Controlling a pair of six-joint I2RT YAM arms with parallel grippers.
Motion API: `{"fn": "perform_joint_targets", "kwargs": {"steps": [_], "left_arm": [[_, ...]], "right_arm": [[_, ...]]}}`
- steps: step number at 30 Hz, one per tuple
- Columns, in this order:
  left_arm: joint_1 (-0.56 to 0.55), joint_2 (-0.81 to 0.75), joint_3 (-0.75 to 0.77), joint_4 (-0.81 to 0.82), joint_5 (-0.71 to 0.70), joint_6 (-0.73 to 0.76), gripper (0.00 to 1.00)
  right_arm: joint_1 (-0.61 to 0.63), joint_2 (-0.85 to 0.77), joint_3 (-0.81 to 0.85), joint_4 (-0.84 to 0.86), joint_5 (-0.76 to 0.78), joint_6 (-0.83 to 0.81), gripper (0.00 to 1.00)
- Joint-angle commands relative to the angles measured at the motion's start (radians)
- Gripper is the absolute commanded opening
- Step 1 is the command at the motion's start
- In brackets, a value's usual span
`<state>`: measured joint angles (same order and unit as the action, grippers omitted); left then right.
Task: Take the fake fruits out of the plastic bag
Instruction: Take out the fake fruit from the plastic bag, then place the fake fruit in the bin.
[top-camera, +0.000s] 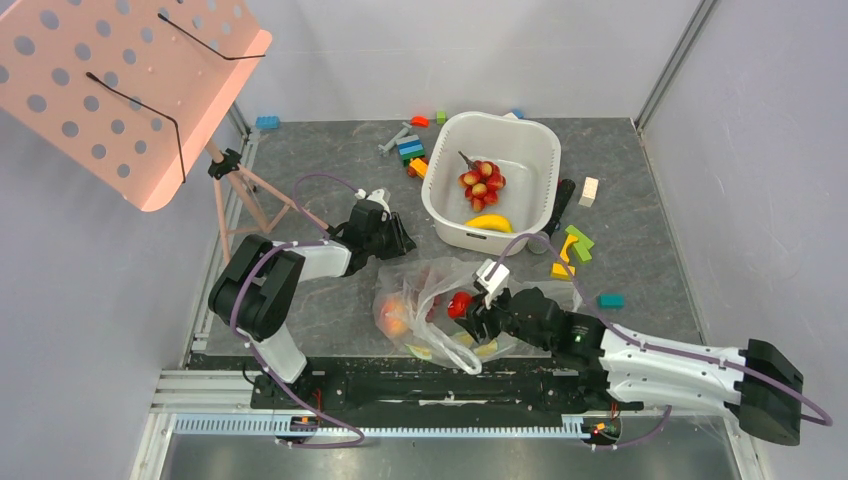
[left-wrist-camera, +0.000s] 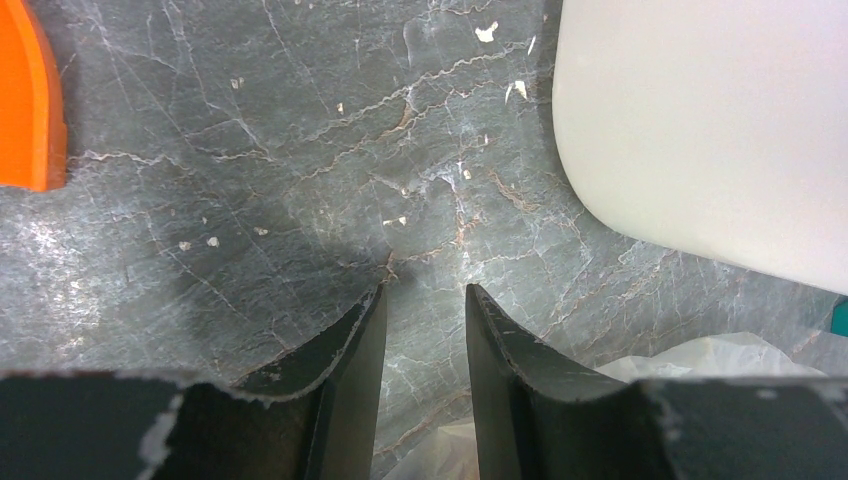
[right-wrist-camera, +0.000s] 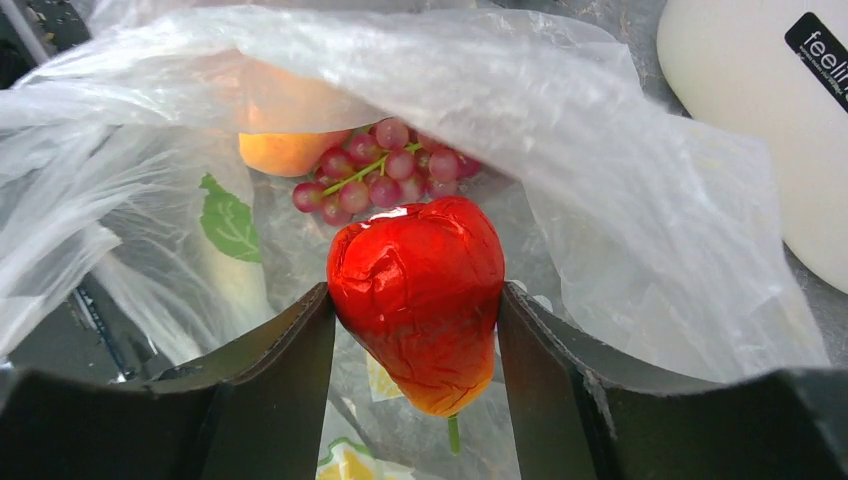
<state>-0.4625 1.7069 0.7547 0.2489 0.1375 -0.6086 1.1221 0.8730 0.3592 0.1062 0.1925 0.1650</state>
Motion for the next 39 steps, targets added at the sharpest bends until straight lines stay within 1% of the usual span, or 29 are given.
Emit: {"fn": "perform_joint_targets", "kwargs": {"steps": [1, 7, 14, 17, 20, 23, 26, 30, 33, 37, 39], "left_arm": [[-0.005, 0.017, 0.023, 0.014, 0.007, -0.005, 0.42], [-0.006, 0.017, 0.023, 0.015, 0.007, -0.005, 0.42], [-0.005, 0.017, 0.023, 0.015, 0.008, -0.006, 0.42], [-0.005, 0.017, 0.025, 0.014, 0.008, -0.006, 0.42], [-0.005, 0.018, 0.025, 0.015, 0.008, -0.006, 0.42], [-0.005, 0.017, 0.023, 0.014, 0.006, -0.005, 0.42], [-0.006, 0.017, 0.025, 0.013, 0.007, -0.004, 0.42], [-0.005, 0.018, 0.025, 0.014, 0.008, -0.004, 0.42], [-0.005, 0.018, 0.025, 0.014, 0.01, -0.004, 0.42], [-0.006, 0.018, 0.025, 0.014, 0.01, -0.005, 0.42], [-0.006, 0.017, 0.025, 0.015, 0.008, -0.003, 0.42]], "right_arm": [[0.005, -0.074, 0.07, -0.099, -0.041, 0.008, 0.56], [0.005, -0.179, 0.138, -0.203, -0.044, -0.01, 0.55], [0.005, -0.256, 0.259, -0.355, -0.04, -0.03, 0.54], [0.005, -0.237, 0.36, -0.438, -0.035, -0.044, 0.53], [0.005, -0.205, 0.466, -0.481, -0.019, -0.076, 0.53], [0.005, -0.141, 0.575, -0.501, 0.017, -0.117, 0.56], [0.005, -0.046, 0.7, -0.535, 0.068, -0.15, 0.56], [-0.005, 0.131, 0.855, -0.592, 0.219, -0.188, 0.55], [-0.075, 0.247, 0.959, -0.617, 0.272, -0.198, 0.54], [-0.229, 0.382, 1.041, -0.611, 0.304, -0.2, 0.54], [-0.3, 0.445, 1.067, -0.6, 0.288, -0.21, 0.53]]}}
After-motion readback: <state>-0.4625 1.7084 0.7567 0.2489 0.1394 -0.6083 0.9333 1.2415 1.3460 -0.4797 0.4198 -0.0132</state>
